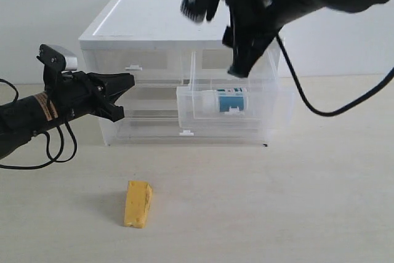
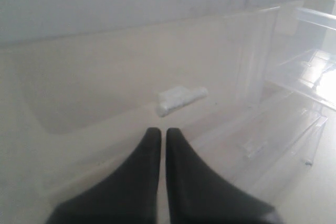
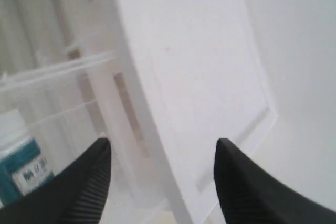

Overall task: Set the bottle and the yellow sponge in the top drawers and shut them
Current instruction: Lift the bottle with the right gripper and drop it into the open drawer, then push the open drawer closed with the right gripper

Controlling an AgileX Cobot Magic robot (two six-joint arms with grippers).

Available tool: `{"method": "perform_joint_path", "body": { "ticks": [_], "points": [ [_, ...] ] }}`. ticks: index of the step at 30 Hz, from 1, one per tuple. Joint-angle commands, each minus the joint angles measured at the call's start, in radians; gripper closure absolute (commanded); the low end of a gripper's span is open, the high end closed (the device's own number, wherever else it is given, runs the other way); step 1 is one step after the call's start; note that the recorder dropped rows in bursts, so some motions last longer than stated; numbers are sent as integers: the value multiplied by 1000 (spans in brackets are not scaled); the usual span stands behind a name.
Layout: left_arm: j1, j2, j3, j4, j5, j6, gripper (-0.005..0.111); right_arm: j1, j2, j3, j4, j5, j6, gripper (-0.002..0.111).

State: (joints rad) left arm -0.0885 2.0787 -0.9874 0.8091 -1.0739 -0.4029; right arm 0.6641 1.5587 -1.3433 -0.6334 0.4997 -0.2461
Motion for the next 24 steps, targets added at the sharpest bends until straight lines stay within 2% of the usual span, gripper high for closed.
{"method": "perform_joint_path", "body": {
  "ticks": [1, 6, 7, 11, 18, 24],
  "points": [
    [-2, 3, -7, -34, 9, 7, 103, -6, -88, -3, 127, -34, 253, 68],
    [-2, 3, -7, -34, 24, 7, 103, 4, -128, 63, 504, 16, 238, 106],
    [-2, 3, -7, -34, 24, 7, 103, 14, -135, 96, 543, 21, 224, 108],
    [-2, 3, -7, -34, 24, 7, 103, 68, -161, 256, 572, -46, 237, 108],
    [-2, 3, -7, -30, 22, 0, 103, 75, -124, 505, 576, -415, 357, 108],
    [-2, 3, -7, -26, 21, -5, 103, 9, -56, 541, 574, -592, 301, 108]
  ]
}}
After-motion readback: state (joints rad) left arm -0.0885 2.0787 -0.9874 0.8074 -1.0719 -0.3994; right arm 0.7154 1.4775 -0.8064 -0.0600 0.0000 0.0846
